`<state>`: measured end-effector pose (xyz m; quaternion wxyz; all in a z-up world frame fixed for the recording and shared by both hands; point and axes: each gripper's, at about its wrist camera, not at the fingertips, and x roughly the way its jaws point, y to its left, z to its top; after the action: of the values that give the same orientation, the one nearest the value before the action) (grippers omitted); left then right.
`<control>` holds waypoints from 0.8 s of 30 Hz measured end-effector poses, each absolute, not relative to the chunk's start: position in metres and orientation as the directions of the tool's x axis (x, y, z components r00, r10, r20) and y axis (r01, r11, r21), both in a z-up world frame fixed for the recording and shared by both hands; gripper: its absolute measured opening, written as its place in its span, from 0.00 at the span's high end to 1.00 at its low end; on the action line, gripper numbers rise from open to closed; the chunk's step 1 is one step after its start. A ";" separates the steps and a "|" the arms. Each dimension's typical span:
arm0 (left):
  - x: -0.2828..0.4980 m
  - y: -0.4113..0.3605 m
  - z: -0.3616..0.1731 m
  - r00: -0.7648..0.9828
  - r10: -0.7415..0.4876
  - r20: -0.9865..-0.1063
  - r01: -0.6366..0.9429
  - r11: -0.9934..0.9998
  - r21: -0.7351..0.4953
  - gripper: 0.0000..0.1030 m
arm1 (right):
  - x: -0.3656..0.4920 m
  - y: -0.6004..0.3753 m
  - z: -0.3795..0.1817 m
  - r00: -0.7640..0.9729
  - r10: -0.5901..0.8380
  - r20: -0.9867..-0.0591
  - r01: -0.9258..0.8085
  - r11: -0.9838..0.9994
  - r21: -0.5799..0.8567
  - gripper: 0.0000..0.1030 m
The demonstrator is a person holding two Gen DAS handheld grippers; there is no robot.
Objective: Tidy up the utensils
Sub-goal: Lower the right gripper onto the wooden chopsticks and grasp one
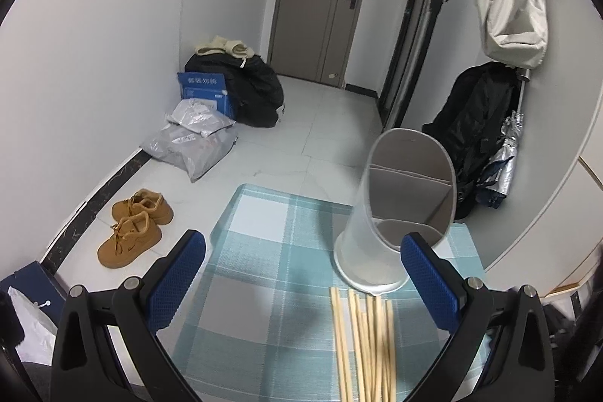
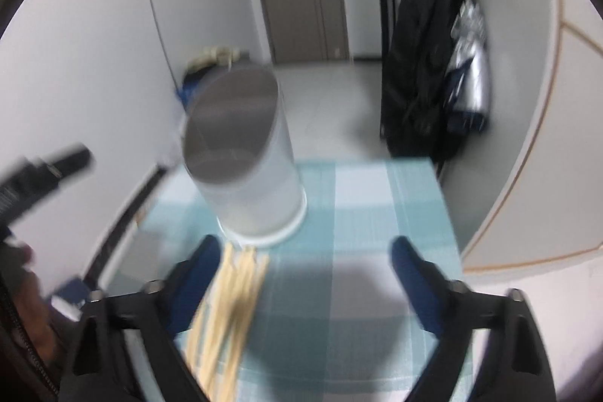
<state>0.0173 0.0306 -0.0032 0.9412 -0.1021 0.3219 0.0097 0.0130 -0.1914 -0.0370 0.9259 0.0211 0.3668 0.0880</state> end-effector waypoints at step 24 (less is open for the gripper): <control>0.045 0.089 -0.026 0.705 -0.027 -0.709 -0.255 0.923 -0.289 0.01 | 0.067 -0.129 -0.129 0.412 0.094 -0.906 -0.255 0.967 -0.015 0.85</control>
<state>0.0451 0.0888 -0.0258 0.9044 -0.1861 0.3788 0.0632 0.0668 -0.1289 -0.1290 0.8369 -0.0755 0.5320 0.1043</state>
